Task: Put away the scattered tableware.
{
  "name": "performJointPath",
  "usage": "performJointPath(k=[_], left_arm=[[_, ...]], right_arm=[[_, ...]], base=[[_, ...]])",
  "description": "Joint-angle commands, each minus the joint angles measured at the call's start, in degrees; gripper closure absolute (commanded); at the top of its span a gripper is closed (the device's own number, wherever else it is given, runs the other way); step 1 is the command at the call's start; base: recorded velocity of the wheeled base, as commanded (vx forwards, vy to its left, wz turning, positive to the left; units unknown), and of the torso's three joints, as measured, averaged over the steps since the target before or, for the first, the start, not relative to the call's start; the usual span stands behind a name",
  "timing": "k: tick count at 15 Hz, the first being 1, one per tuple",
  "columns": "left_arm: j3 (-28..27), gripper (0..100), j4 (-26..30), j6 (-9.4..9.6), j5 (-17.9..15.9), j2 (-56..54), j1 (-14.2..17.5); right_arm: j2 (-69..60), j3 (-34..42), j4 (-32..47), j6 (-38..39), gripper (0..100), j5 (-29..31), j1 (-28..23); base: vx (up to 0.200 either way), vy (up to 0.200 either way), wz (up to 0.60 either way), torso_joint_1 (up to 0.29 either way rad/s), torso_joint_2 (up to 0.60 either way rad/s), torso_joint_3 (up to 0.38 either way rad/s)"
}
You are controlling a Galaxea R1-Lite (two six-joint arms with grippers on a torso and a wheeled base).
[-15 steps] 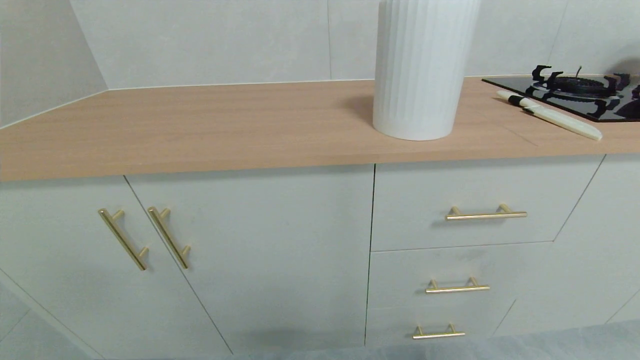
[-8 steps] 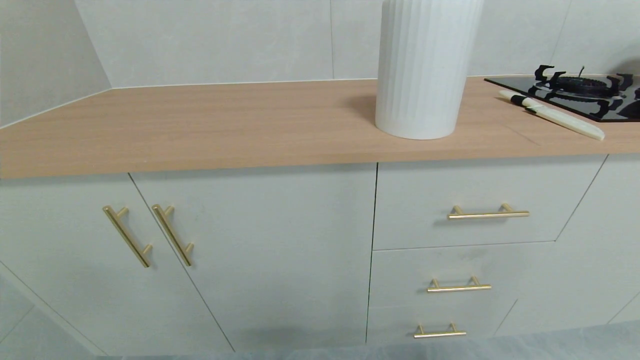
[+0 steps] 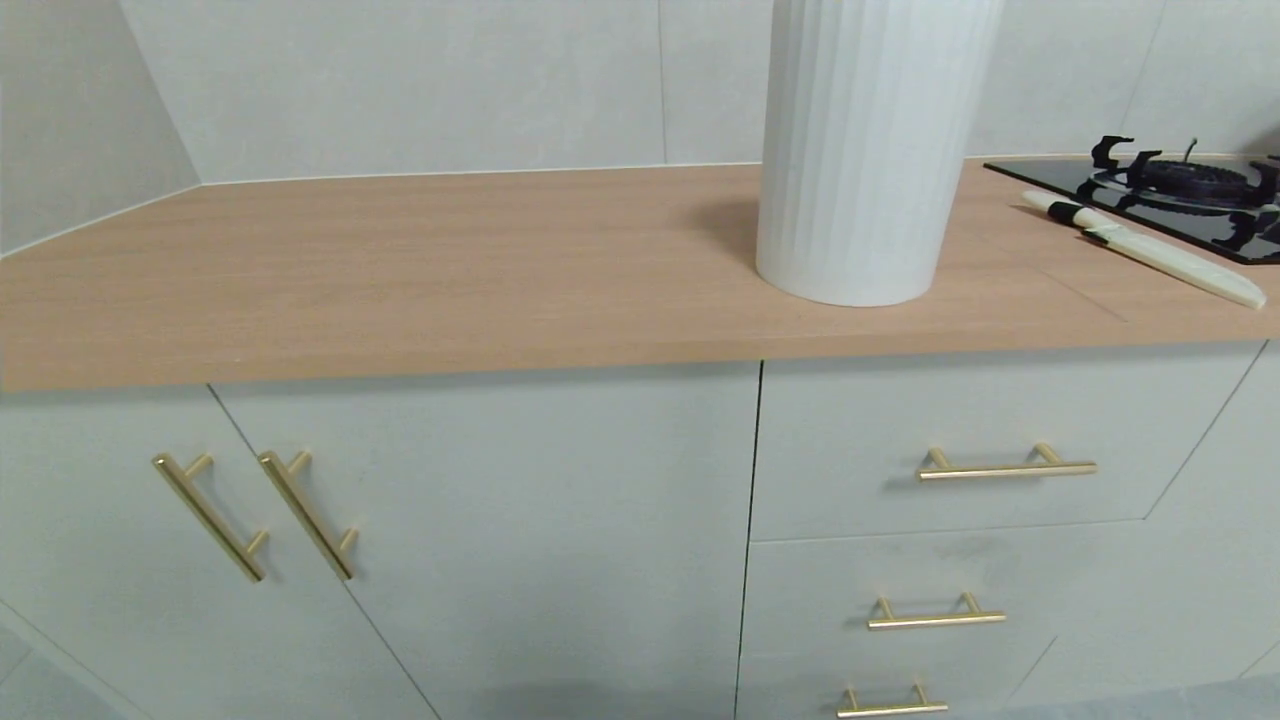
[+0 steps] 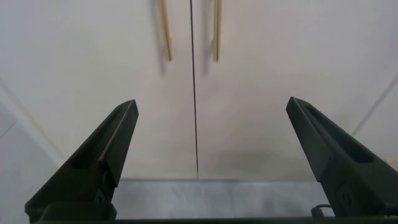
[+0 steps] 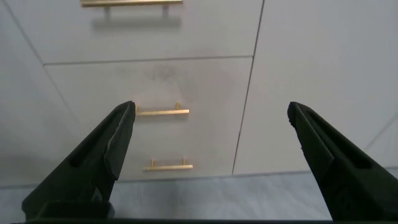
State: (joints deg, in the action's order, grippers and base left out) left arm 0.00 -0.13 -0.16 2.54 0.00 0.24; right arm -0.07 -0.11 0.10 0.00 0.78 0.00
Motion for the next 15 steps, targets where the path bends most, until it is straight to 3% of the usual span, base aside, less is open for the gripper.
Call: performJointPath(k=[1, 7, 15], left_arm=[[0.0, 0, -0.04, -0.02, 0.01, 0.0, 0.02], [0.0, 0, -0.04, 0.07, 0.01, 0.0, 0.02], [0.0, 0, -0.04, 0.07, 0.01, 0.0, 0.02]], right_arm=[[0.07, 0.02, -0.01, 0.0, 0, 0.01, 0.0], [0.07, 0.02, -0.01, 0.0, 0, 0.01, 0.0], [0.07, 0.02, -0.01, 0.0, 0, 0.01, 0.0]], base=[[0.0, 0.0, 0.0, 0.0, 0.0, 0.0], [0.0, 0.0, 0.0, 0.0, 0.0, 0.0], [0.0, -0.2, 0.0, 0.004, 0.0, 0.002]])
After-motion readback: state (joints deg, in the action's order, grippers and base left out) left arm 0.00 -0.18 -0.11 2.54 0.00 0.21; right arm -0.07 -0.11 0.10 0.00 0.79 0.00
